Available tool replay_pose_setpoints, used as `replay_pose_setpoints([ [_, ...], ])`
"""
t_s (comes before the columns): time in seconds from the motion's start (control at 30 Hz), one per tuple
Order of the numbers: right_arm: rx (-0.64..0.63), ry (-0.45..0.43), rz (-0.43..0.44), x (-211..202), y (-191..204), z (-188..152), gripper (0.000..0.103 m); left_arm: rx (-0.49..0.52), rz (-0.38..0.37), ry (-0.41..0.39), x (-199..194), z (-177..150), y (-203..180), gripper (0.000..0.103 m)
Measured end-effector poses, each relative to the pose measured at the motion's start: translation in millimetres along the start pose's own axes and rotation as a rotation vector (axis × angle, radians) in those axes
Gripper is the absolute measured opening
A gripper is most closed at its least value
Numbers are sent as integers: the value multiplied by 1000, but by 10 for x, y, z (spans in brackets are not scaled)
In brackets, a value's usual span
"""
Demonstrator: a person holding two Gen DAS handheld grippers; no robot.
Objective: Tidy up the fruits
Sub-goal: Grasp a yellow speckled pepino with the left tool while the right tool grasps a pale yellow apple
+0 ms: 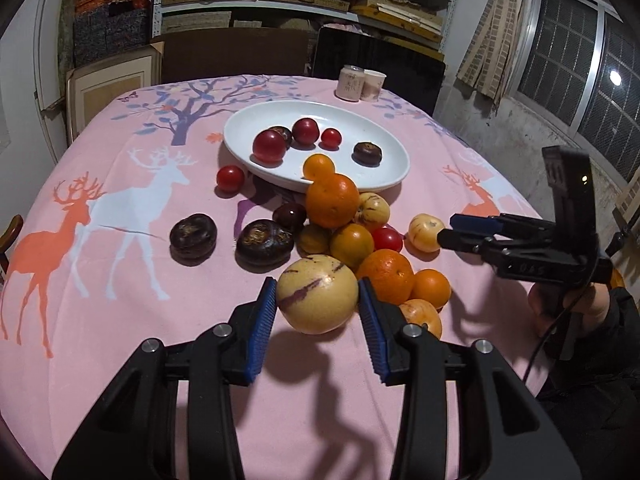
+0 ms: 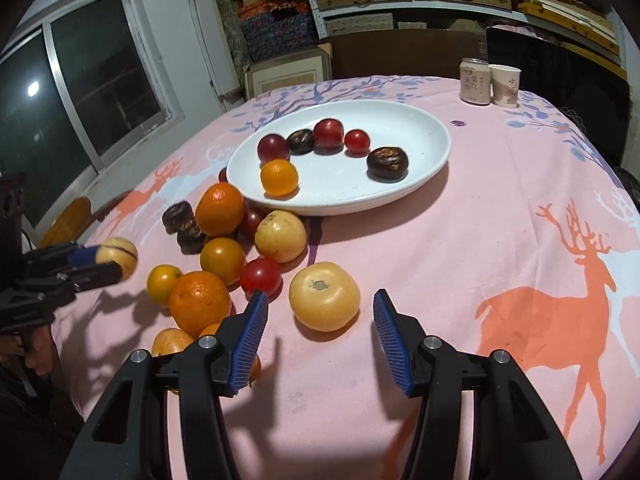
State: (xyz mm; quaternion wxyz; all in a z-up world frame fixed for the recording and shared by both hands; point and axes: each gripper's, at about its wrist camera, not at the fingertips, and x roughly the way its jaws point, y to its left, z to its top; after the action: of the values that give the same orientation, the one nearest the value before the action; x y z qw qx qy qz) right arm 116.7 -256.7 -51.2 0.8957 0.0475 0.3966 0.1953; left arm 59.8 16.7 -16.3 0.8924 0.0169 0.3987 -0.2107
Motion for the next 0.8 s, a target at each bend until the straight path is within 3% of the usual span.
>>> replay_pose_setpoints([
  [0.27, -44, 48, -83, 152, 102, 56, 55, -9, -13, -2, -7, -33, 4, 40],
  [0.57, -32, 94, -93, 286, 102, 79, 55, -6, -23, 10, 22, -67, -27, 40],
  [0.67, -19, 101, -94, 299, 80, 81, 46, -6, -25, 10, 22, -67, -26, 40],
  [0.8, -10, 100, -83, 293, 75, 70, 44, -5, -23, 10, 20, -67, -29, 40],
])
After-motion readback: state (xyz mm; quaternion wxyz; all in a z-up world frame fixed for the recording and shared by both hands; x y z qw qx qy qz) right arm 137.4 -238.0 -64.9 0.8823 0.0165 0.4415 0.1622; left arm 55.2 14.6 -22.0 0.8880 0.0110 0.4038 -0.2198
